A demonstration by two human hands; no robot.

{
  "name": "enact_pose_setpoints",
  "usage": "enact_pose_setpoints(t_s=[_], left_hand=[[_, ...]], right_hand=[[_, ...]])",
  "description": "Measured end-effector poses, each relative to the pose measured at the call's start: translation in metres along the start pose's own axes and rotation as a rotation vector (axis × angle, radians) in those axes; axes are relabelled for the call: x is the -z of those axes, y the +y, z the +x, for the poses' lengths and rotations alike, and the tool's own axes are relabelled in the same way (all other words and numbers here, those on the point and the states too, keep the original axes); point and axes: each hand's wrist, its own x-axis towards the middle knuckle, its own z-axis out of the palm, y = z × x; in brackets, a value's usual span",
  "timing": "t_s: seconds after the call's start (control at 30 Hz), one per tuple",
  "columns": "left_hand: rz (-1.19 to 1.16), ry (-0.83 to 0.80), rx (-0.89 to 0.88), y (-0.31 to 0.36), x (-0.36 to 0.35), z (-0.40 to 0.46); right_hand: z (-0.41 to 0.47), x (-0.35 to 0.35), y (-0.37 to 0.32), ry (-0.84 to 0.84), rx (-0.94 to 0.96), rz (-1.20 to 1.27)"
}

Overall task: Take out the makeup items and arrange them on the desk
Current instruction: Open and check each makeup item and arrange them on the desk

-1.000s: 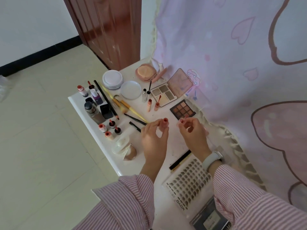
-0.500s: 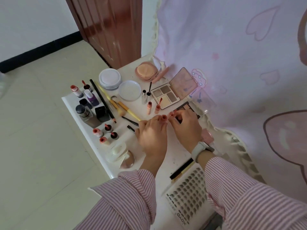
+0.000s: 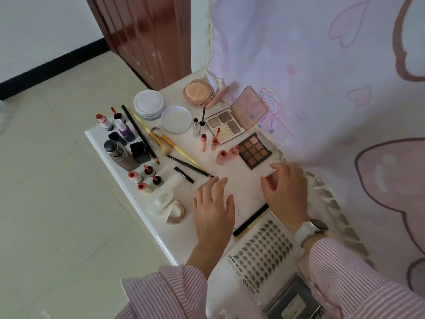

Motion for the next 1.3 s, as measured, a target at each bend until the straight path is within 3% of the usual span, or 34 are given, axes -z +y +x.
enact_pose_setpoints(t_s=[0.17, 0.3, 0.43, 0.53, 0.7, 0.8, 0.87, 0.97, 1.17, 1.3], left_hand=[[0.256, -0.158, -0.131, -0.009, 0.002, -0.023], [0.320, -0.195, -0.126, -0.012, 0.004, -0.026], [0.254, -0.248, -0.081, -0.012, 0.007, -0.025], [0.170, -0.324, -0.005, -0.011, 0.009, -0.023], [-0.439, -0.146, 0.395, 0.004, 0.032, -0.012], [-0.857, -0.424, 0.666, 0.006, 0.046, -0.010], [-1.037, -0.633, 0.724, 0.005, 0.053, -0.012], [-1.221, -0.725, 0.767, 0.004, 0.057, -0.015], [-1.376, -0.597, 0.871, 0.001, 0.059, -0.018], [-1.415, -0.559, 0.896, 0.002, 0.062, -0.017]], right_hand=[[-0.007, 0.001, 0.011, -0.179, -0.174, -0.134], [-0.003, 0.002, 0.011, -0.177, -0.134, -0.145], [-0.007, 0.015, 0.005, -0.157, -0.053, 0.233], [-0.024, 0.030, -0.006, -0.295, -0.045, 0.584], [-0.056, 0.039, -0.013, -0.474, 0.037, 0.661], [-0.068, 0.043, -0.022, -0.493, 0.111, 0.652], [-0.072, 0.045, -0.029, -0.483, 0.158, 0.616], [-0.076, 0.043, -0.036, -0.410, 0.264, 0.499], [-0.077, 0.045, -0.045, -0.198, 0.519, 0.242], [-0.074, 0.047, -0.048, -0.218, 0.584, 0.132]])
